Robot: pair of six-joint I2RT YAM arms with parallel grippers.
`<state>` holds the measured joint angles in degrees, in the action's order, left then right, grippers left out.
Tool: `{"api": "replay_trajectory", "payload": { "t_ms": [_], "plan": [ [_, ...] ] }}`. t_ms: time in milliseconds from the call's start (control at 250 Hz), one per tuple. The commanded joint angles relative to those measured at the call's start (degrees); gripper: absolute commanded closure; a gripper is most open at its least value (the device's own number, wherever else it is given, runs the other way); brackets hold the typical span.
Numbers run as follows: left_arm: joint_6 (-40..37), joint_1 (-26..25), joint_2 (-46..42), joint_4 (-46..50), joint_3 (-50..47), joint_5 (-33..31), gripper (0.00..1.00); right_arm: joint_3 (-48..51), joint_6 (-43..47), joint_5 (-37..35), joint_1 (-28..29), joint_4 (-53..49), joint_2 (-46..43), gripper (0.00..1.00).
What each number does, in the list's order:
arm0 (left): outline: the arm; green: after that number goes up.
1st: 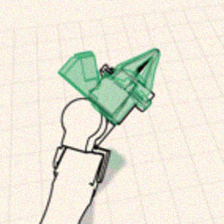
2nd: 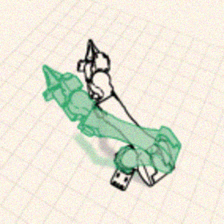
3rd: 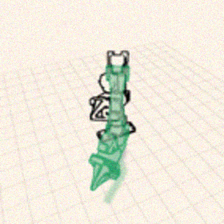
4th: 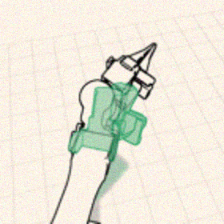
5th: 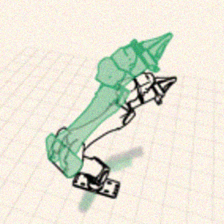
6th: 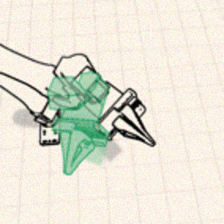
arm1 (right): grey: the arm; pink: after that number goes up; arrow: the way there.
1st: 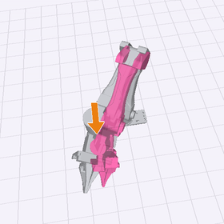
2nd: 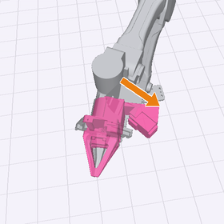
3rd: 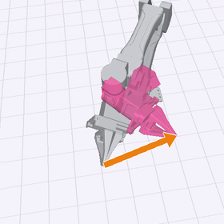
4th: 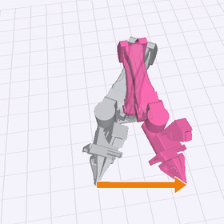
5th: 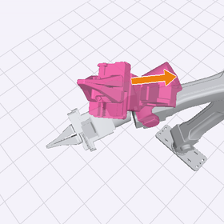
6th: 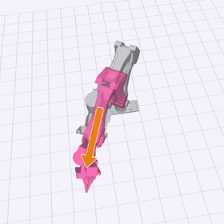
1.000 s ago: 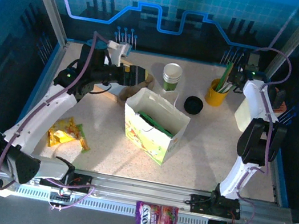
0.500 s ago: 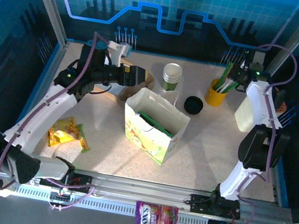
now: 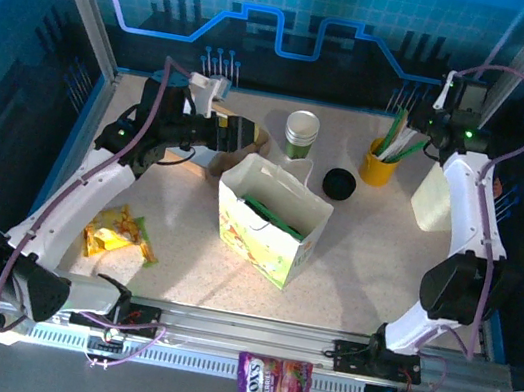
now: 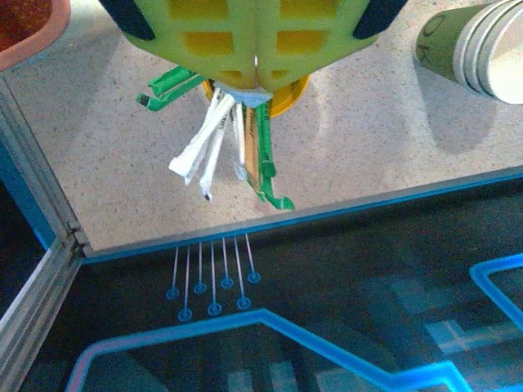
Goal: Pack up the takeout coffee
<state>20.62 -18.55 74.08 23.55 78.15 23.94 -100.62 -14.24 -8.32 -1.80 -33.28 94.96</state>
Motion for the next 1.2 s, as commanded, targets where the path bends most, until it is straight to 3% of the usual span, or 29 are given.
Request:
{"api": "replay_trajectory", "payload": {
  "t_ms": [0, 248, 356, 511, 703, 963, 1195],
  "plan": [
    [-1.5, -0.1, -1.5, -1.4, -0.9, 1.5, 0.20, -3.1, 2.5, 0.3, 0.9, -0.6, -3.3, 0.97],
    [-1.8, 0.1, -1.7, -1.2, -0.9, 0.9, 0.20, -3.5, 3.5, 3.3, 4.2, -1.0, -10.6, 0.98],
    [-2.1, 0.0, -2.0, -0.5, -0.7, 0.9, 0.20, -0.9, 4.5, 4.8, 8.6, 0.2, -16.6, 0.98],
    [-2.3, 0.1, -1.4, 0.8, 0.3, 0.5, 0.20, 0.4, 8.4, 1.6, 18.5, -2.4, -23.3, 0.98],
    [-2.1, 0.8, -1.6, 1.5, 0.6, -1.2, 0.20, 3.0, 6.0, 8.0, 25.6, -3.2, -29.3, 0.98],
    [-2.8, 1.4, -3.2, 1.2, -0.3, -3.4, 0.20, 7.0, 7.0, 12.6, 36.1, -1.4, -30.0, 0.98],
    [-3.7, 1.4, -3.4, 1.4, -0.4, -3.3, 0.20, 0.0, 15.7, 14.6, 39.5, -17.8, -26.0, 0.98]
  ]
}}
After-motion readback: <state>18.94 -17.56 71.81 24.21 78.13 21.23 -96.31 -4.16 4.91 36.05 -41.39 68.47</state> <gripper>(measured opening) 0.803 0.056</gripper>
